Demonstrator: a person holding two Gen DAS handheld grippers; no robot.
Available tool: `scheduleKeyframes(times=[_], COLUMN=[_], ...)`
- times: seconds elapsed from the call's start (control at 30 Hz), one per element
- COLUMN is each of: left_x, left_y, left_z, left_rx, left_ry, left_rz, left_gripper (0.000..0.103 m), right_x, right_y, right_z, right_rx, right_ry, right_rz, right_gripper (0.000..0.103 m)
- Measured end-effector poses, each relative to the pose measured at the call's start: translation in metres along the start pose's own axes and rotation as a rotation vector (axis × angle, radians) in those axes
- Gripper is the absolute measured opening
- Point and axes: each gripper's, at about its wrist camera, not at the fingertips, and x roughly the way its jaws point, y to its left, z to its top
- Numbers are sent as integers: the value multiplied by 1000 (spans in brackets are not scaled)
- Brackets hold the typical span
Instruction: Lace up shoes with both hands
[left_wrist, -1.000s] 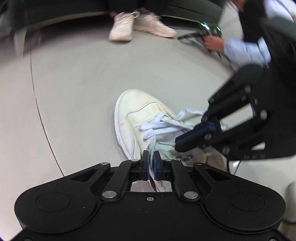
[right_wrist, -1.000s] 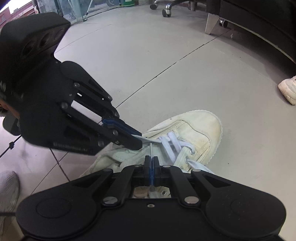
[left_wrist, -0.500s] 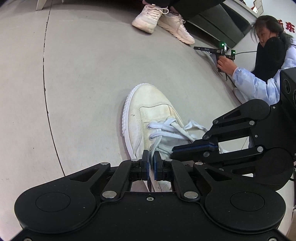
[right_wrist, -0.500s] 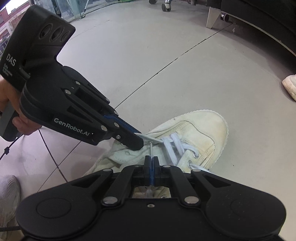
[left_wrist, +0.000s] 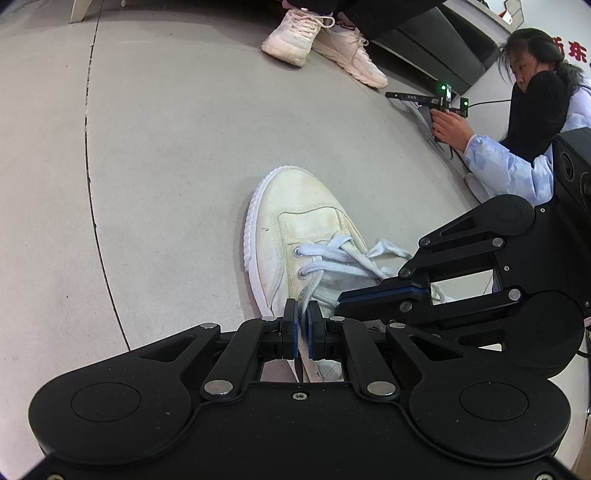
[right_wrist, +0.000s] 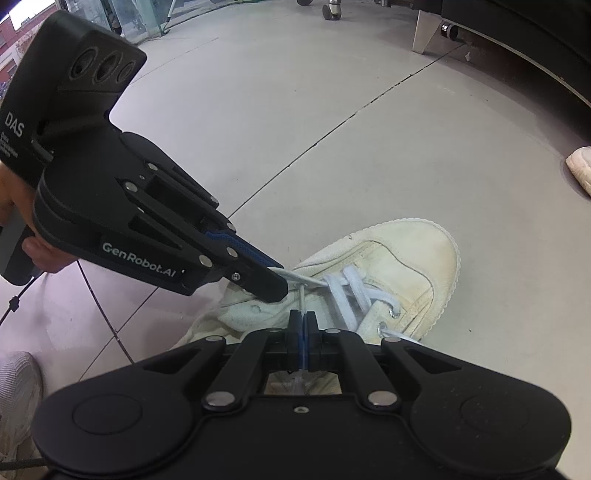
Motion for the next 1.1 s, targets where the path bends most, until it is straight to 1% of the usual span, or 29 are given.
scheduleKeyframes(times=[0.13, 0.37, 0.53, 0.63, 0.73, 0.8, 0.9, 1.03, 1.1], left_x=[-1, -2, -3, -3, -2, -2, -1, -1, -1], left_y=[-1, -7, -9, -6, 2, 6, 7, 11, 12], left_z=[-1, -4, -5, -4, -2, -1, -1, -2, -2], left_rx=[6, 70, 97, 77, 33, 7, -5, -38, -51], left_ry=[-1, -9, -13, -12, -8, -5, -2, 2, 3], left_rz=[3, 22, 27, 15, -12, -26, -33, -47, -52], left_gripper=[5, 5, 5, 6, 6, 6, 6, 6, 6], right_x=[0, 5, 5, 1, -3, -4, -3, 2, 3], right_y=[0, 2, 7, 7, 8, 9, 9, 6, 3], right_z=[1, 3, 5, 3, 3, 3, 4, 3, 4], right_rx=[-2, 1, -14, -17, -33, -40, -50, -22, 3], right_ry=[-4, -30, -51, -47, -50, -43, -20, -3, 2], right_rz=[-4, -16, -21, -23, -30, -32, -37, -32, -32], right_gripper=[1, 1, 1, 1, 3, 3, 3, 3, 1])
